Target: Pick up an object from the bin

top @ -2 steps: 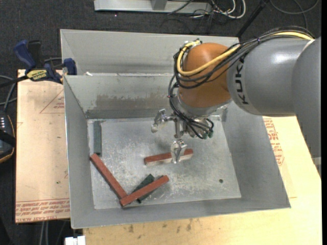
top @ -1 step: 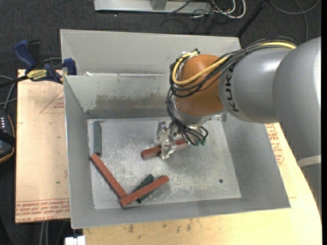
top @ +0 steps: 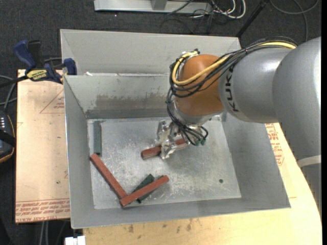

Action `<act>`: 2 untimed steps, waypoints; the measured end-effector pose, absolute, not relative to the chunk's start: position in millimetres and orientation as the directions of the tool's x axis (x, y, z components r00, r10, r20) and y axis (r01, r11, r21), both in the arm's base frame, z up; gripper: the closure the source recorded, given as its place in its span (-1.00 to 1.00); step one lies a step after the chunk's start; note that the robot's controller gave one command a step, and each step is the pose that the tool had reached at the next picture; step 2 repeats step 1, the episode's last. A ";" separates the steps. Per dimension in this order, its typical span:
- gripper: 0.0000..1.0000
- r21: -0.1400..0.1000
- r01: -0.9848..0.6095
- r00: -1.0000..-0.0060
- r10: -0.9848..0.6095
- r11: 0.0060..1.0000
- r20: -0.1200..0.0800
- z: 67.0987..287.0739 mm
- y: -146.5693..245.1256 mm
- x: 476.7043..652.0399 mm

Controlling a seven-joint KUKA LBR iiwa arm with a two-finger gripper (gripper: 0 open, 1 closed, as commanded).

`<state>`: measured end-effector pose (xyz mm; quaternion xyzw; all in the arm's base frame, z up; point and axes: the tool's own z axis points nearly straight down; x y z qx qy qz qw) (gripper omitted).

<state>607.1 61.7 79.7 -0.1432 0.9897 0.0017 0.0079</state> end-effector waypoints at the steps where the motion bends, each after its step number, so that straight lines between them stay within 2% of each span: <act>1: 1.00 0.001 -0.302 -0.953 -0.302 0.953 -0.004 209.7 89.3 592.5; 2: 1.00 0.001 -0.302 -0.953 -0.302 0.953 -0.004 209.7 89.3 592.5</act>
Offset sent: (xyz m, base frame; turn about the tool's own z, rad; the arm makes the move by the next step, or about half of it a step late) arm 0.0000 0.0000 0.0000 0.0000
